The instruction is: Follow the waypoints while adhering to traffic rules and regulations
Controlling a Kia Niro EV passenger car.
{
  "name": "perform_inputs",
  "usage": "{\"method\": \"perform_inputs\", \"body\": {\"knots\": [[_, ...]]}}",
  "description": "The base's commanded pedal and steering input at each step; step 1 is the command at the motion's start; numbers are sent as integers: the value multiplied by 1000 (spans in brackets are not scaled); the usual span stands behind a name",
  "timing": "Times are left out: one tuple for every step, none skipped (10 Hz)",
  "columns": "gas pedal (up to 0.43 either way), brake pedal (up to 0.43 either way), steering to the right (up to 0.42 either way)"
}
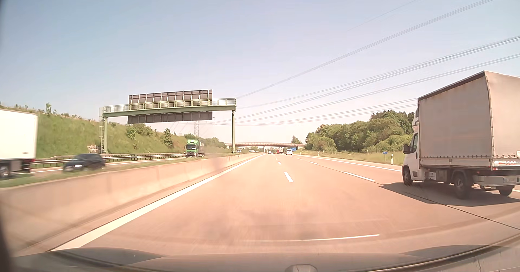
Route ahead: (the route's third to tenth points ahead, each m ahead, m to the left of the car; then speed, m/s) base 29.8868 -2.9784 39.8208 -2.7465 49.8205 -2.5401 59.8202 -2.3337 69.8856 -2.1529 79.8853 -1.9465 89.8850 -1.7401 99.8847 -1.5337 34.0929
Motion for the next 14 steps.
{"method": "perform_inputs", "body": {"knots": [[331,0,-3],[331,0,-3],[331,0,-4],[331,0,-4],[331,0,-4],[331,0,-3],[331,0,-3],[331,0,-2],[331,0,-2],[331,0,-2],[331,0,-2],[331,0,-2],[331,0,-2],[331,0,-2]]}}
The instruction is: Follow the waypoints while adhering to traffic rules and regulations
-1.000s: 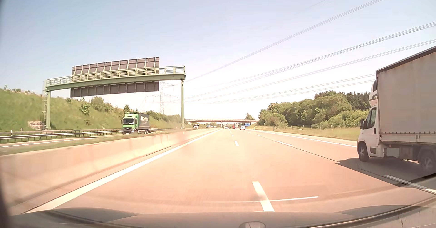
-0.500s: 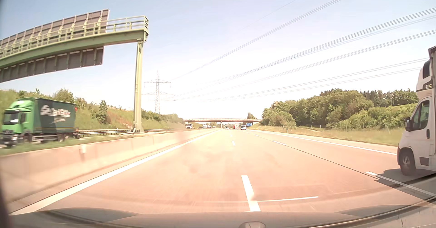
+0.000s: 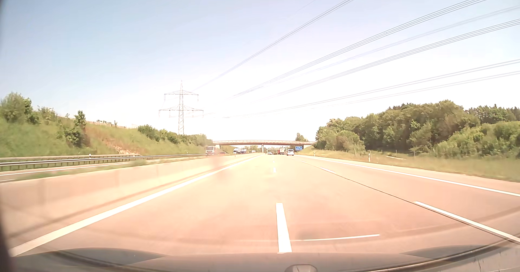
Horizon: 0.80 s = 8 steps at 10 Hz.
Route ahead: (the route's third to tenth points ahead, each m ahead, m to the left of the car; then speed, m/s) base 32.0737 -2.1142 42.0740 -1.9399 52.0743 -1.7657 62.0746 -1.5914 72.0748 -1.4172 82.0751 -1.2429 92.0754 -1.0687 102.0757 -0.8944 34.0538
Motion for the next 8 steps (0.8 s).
{"method": "perform_inputs", "body": {"knots": [[331,0,-2],[331,0,-2],[331,0,-1],[331,0,-1],[331,0,-1],[331,0,-1],[331,0,-1],[331,0,-1]]}}
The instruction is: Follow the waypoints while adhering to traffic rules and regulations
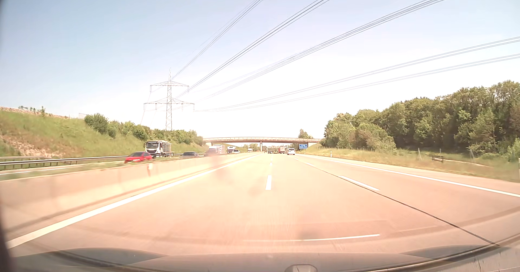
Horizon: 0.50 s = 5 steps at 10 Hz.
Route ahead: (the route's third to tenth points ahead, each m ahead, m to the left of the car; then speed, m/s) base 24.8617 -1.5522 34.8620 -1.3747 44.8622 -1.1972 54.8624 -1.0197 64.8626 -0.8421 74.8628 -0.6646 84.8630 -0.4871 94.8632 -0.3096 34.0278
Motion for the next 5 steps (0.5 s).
{"method": "perform_inputs", "body": {"knots": [[331,0,0],[331,0,0],[331,0,0],[331,0,0],[331,0,0]]}}
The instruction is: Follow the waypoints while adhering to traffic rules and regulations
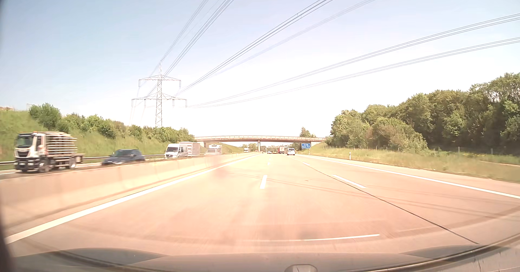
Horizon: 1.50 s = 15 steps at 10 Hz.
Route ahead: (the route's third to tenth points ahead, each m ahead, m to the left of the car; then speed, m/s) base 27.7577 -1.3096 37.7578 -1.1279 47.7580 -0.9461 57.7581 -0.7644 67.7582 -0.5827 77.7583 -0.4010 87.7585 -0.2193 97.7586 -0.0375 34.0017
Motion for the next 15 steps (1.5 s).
{"method": "perform_inputs", "body": {"knots": [[331,0,0],[331,0,0],[331,0,0],[331,0,0],[331,0,-1],[331,0,-1],[331,0,-1],[331,0,-1],[331,0,-2],[331,0,-2],[331,0,-2],[331,0,-6],[331,0,-6],[331,0,-5],[331,0,-4]]}}
